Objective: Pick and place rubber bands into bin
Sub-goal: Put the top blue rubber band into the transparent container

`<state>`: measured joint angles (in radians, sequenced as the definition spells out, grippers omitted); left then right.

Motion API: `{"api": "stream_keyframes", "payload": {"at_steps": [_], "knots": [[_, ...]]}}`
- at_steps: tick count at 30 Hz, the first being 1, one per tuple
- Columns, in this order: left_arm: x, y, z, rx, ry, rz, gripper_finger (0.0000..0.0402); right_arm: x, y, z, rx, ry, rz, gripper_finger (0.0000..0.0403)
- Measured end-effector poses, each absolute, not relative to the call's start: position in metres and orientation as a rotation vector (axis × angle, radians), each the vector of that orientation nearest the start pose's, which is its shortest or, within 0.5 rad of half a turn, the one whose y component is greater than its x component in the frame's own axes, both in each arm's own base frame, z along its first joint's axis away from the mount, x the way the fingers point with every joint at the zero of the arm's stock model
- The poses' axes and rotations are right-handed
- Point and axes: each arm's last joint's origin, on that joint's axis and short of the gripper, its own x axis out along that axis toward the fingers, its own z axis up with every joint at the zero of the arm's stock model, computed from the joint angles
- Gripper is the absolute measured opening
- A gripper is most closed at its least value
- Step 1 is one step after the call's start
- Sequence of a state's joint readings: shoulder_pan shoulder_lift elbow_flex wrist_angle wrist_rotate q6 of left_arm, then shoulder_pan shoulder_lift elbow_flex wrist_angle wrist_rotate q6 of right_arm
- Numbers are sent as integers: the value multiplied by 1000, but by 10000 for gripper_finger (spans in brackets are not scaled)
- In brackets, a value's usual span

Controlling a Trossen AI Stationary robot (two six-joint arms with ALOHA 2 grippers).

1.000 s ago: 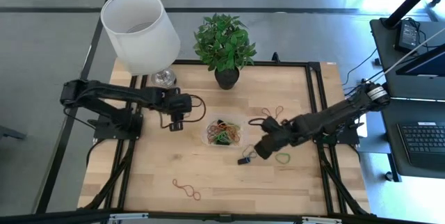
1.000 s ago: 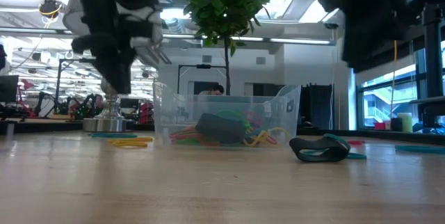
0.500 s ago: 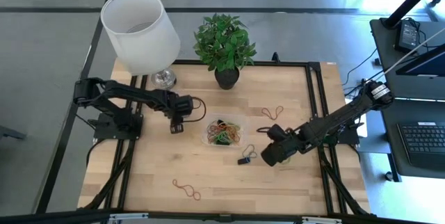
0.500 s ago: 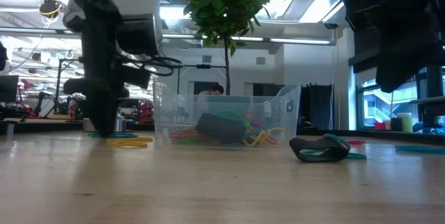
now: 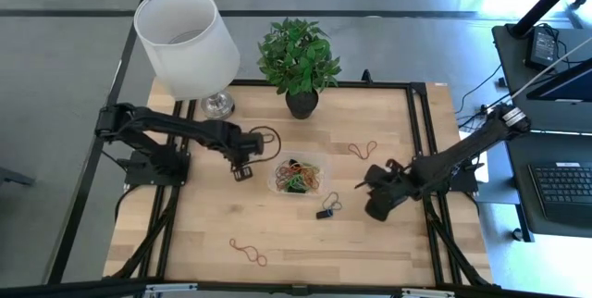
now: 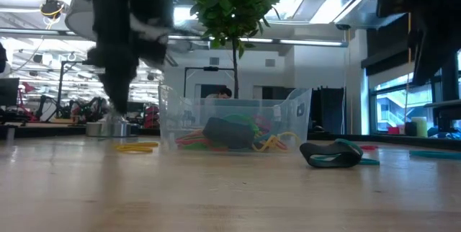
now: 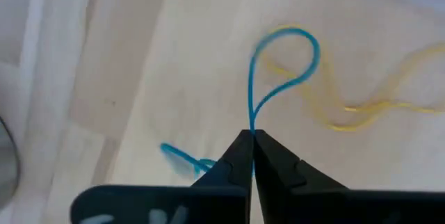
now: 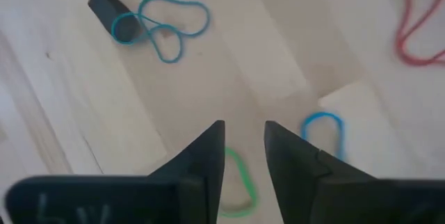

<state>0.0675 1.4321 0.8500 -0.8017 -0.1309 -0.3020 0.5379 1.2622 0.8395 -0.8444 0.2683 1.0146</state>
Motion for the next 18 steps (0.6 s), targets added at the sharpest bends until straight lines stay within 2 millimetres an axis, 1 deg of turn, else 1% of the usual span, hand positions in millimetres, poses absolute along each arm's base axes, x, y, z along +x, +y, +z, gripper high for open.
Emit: {"api": "stream_keyframes", "payload": {"at_steps": [1, 4, 8, 10, 12, 14, 18], "knots": [[242, 16, 195, -201, 1346, 370, 2, 185, 102, 220, 386, 1116, -354, 106], [258, 5, 230, -186, 1259, 361, 2, 171, 93, 222, 397, 1054, -319, 106], [271, -8, 275, -173, 1137, 385, 2, 150, 80, 208, 462, 998, -304, 106], [278, -13, 292, -177, 1091, 379, 2, 143, 76, 199, 499, 971, -297, 106], [288, -18, 303, -176, 1053, 366, 2, 139, 73, 190, 539, 940, -288, 106], [302, -22, 313, -176, 1011, 360, 2, 135, 71, 182, 564, 922, -294, 106], [338, -31, 314, -140, 1010, 327, 2, 132, 69, 171, 552, 935, -304, 106]]}}
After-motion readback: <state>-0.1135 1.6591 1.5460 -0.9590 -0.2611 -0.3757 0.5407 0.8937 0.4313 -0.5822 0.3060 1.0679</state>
